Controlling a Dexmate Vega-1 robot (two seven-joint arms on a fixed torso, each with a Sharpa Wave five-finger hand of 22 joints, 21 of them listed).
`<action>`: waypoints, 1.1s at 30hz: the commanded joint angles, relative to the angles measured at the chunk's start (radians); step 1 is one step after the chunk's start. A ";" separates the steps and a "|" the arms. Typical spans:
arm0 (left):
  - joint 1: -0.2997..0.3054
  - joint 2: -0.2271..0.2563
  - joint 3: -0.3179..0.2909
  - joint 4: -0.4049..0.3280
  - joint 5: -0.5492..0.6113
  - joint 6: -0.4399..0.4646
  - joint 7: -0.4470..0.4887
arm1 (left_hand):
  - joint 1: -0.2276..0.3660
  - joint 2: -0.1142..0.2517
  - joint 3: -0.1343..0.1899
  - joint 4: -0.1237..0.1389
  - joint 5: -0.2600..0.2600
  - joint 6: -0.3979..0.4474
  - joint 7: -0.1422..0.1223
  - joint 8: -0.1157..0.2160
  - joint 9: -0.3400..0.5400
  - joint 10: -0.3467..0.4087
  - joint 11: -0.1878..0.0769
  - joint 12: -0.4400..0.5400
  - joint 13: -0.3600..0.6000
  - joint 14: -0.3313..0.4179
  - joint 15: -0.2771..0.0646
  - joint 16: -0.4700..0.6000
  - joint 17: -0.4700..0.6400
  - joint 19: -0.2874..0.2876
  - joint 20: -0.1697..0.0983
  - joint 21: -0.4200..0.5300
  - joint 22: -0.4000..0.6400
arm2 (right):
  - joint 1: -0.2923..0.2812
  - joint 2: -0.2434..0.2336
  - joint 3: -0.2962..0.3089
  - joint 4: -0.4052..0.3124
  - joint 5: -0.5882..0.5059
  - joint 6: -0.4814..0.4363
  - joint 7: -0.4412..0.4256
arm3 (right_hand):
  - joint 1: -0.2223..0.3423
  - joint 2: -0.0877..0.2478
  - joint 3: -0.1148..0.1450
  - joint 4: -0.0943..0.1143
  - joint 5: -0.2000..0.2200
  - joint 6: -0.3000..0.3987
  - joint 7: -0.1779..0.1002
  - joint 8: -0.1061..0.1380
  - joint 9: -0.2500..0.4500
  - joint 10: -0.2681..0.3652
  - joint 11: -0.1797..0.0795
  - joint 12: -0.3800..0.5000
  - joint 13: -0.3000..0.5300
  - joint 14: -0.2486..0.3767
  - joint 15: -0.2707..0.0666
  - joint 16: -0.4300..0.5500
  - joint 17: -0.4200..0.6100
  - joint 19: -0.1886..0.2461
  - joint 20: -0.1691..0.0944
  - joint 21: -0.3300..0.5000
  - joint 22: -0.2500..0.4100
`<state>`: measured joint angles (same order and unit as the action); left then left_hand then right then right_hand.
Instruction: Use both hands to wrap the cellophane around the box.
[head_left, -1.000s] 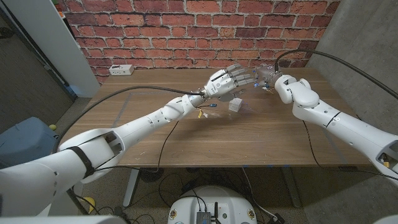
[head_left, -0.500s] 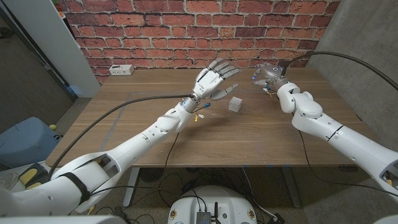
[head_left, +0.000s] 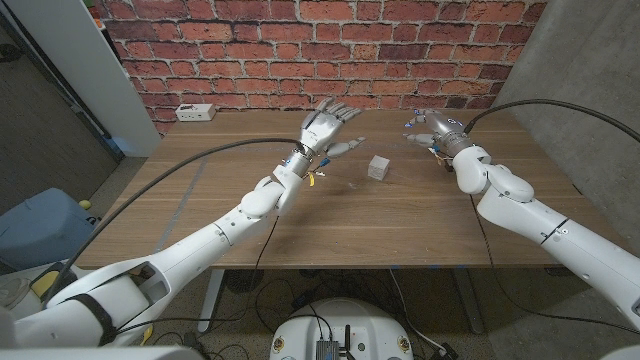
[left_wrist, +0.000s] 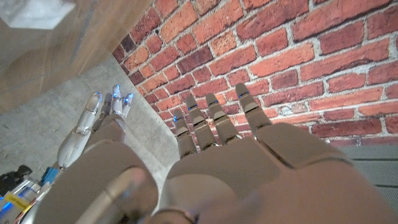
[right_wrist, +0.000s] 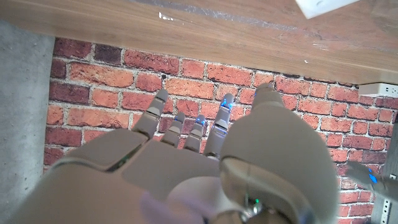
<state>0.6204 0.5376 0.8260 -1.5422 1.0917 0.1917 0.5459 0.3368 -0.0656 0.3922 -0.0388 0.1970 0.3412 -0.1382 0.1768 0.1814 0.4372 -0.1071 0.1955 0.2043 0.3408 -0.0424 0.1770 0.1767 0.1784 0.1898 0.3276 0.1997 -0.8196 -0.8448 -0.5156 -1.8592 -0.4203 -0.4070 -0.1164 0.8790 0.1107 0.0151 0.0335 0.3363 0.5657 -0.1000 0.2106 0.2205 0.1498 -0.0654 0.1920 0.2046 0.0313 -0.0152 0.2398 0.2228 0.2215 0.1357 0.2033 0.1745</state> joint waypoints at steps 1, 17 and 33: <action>-0.041 0.055 0.037 -0.081 -0.103 0.083 -0.355 | -0.016 -0.013 -0.014 -0.001 0.015 0.010 0.003 0.013 0.001 -0.014 0.009 0.001 0.001 -0.034 0.011 -0.005 0.000 -0.039 0.019 -0.018 -0.001 | -0.032 -0.069 0.017 -0.060 0.118 -0.028 0.052 | -0.021 -0.010 -0.012 0.005 -0.007 -0.022 0.002 -0.010 -0.003 -0.021 0.006 -0.003 0.002 -0.009 0.012 -0.008 0.000 -0.013 0.004 -0.006 0.005; -0.099 0.112 0.064 -0.152 -0.157 0.064 -0.646 | -0.042 -0.071 -0.056 -0.017 0.047 0.101 0.065 0.027 0.000 -0.064 0.054 -0.002 -0.004 -0.104 0.076 -0.003 0.000 -0.083 0.025 -0.056 -0.006 | 0.011 -0.129 -0.045 -0.133 0.132 -0.159 0.176 | -0.156 -0.094 -0.094 0.050 -0.008 -0.075 0.006 -0.027 -0.015 -0.081 0.015 -0.005 0.003 -0.051 0.035 -0.025 0.001 -0.057 0.020 -0.014 0.007; -0.133 0.107 0.144 -0.159 0.067 0.108 -0.795 | 0.042 -0.076 -0.060 -0.076 0.097 0.121 0.078 0.026 -0.001 -0.119 0.043 0.002 -0.010 -0.145 0.094 0.006 -0.002 -0.077 0.021 -0.074 -0.009 | 0.124 -0.126 -0.184 -0.138 0.023 -0.278 0.328 | -0.107 -0.138 -0.104 0.007 0.029 -0.237 -0.031 -0.044 -0.021 -0.157 0.018 -0.008 0.002 -0.074 0.047 -0.034 -0.009 -0.067 0.029 -0.008 0.007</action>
<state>0.5034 0.6487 0.9230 -1.7023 1.0147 0.2672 -0.1819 0.3404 -0.1509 0.3237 -0.0947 0.2784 0.4436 -0.0576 0.1957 0.1807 0.3121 -0.0496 0.1918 0.1950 0.1941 0.0567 0.1734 0.1720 0.0958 0.2088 0.2548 0.1905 -0.7473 -0.9737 -0.6343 -1.9961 -0.3533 -0.6212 0.1357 0.7637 -0.0207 -0.0835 0.0470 0.3593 0.3417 -0.1306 0.1694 0.1997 0.0011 -0.0428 0.1846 0.2048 -0.0328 0.0303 0.2059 0.2133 0.1606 0.1609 0.1922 0.1794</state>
